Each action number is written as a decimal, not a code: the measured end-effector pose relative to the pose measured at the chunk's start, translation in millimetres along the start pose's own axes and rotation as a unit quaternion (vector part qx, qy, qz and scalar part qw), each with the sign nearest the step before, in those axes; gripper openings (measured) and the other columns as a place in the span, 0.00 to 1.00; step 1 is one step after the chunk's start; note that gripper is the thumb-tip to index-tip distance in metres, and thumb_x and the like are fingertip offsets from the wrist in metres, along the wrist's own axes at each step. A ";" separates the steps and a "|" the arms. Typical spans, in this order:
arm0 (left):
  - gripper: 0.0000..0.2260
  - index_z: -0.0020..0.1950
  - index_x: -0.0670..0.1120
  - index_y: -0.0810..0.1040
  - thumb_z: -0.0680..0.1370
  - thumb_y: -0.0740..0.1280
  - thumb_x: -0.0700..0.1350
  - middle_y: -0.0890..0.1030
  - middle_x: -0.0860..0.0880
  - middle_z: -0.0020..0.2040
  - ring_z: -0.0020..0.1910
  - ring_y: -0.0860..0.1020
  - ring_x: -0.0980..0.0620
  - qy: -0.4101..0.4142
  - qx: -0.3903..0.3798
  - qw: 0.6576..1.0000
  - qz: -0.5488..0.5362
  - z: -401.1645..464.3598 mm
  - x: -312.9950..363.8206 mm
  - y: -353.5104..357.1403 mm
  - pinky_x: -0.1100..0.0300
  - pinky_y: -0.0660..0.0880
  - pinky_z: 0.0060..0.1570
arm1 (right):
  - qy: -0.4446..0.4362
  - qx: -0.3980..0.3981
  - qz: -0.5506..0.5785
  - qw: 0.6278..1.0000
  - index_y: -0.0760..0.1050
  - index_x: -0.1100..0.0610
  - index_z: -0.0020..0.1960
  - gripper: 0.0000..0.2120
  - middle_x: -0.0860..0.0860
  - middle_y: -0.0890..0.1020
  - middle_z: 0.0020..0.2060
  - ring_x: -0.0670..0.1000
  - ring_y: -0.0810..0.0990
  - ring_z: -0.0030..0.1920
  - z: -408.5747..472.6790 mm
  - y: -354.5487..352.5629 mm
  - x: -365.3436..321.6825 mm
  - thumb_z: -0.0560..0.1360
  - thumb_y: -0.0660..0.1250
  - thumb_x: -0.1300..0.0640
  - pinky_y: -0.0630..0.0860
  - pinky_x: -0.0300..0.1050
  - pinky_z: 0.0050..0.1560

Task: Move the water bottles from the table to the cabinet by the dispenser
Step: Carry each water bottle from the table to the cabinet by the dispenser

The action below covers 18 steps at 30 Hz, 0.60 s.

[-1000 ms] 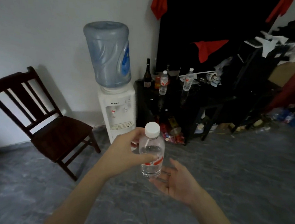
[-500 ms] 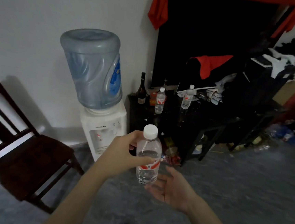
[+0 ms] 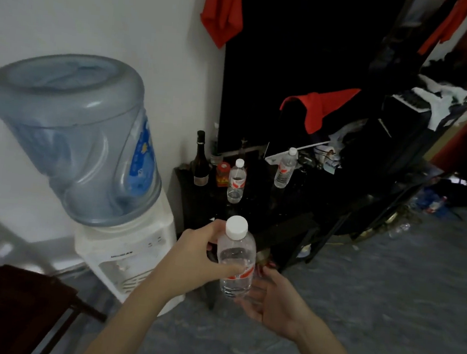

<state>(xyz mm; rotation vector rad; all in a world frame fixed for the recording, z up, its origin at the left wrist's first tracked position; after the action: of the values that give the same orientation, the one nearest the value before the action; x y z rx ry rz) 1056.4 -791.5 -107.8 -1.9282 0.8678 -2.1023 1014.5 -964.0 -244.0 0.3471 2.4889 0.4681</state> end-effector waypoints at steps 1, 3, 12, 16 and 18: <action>0.29 0.67 0.61 0.74 0.68 0.80 0.56 0.83 0.65 0.55 0.55 0.79 0.68 -0.003 -0.002 1.000 -0.001 12.0 -3.5 1.2 0.74 0.74 0.50 | 0.002 0.001 -0.001 1.000 0.81 0.63 0.60 0.28 0.62 0.82 0.55 0.59 0.80 0.55 8.2 -2.9 -7.4 0.76 0.62 0.40 0.79 0.46 0.43; 0.28 0.66 0.62 0.74 0.69 0.80 0.56 0.82 0.66 0.55 0.56 0.78 0.68 -0.007 -0.005 1.000 -0.001 36.9 -8.8 4.4 0.74 0.74 0.52 | 0.010 -0.006 -0.003 1.000 0.81 0.62 0.60 0.28 0.61 0.82 0.55 0.58 0.79 0.55 24.8 -8.2 -23.7 0.75 0.63 0.40 0.78 0.47 0.47; 0.26 0.63 0.66 0.72 0.70 0.79 0.55 0.81 0.70 0.55 0.55 0.79 0.68 -0.060 0.024 0.998 -0.020 157.4 -25.6 10.9 0.75 0.74 0.52 | 0.080 -0.043 -0.028 0.996 0.75 0.65 0.65 0.27 0.62 0.84 0.52 0.60 0.81 0.51 107.0 -38.6 -141.9 0.81 0.56 0.43 0.79 0.48 0.42; 0.25 0.64 0.61 0.74 0.70 0.80 0.52 0.82 0.69 0.54 0.55 0.79 0.68 -0.090 0.058 0.994 -0.016 202.5 -33.8 17.3 0.74 0.74 0.52 | 0.112 -0.042 -0.045 0.992 0.76 0.66 0.63 0.26 0.64 0.82 0.58 0.62 0.80 0.55 149.9 -48.5 -190.1 0.82 0.56 0.44 0.80 0.49 0.44; 0.25 0.64 0.57 0.76 0.70 0.80 0.52 0.83 0.66 0.54 0.55 0.80 0.67 -0.092 0.075 0.993 -0.005 221.9 -39.0 21.7 0.73 0.74 0.52 | 0.130 -0.054 -0.049 0.989 0.77 0.66 0.62 0.25 0.64 0.82 0.57 0.62 0.81 0.53 169.7 -53.1 -204.1 0.82 0.56 0.45 0.81 0.49 0.43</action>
<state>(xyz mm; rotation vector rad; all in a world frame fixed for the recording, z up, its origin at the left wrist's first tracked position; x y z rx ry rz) 1268.2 -857.9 -152.3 -2.0104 0.6444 -1.8970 1269.2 -1039.4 -295.8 0.1265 2.7020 0.6408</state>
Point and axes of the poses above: each hand's wrist, its own z-axis towards the middle knuckle, its own y-axis out of the palm, x = y × z, the point moved 7 cm from there along z, towards the middle knuckle
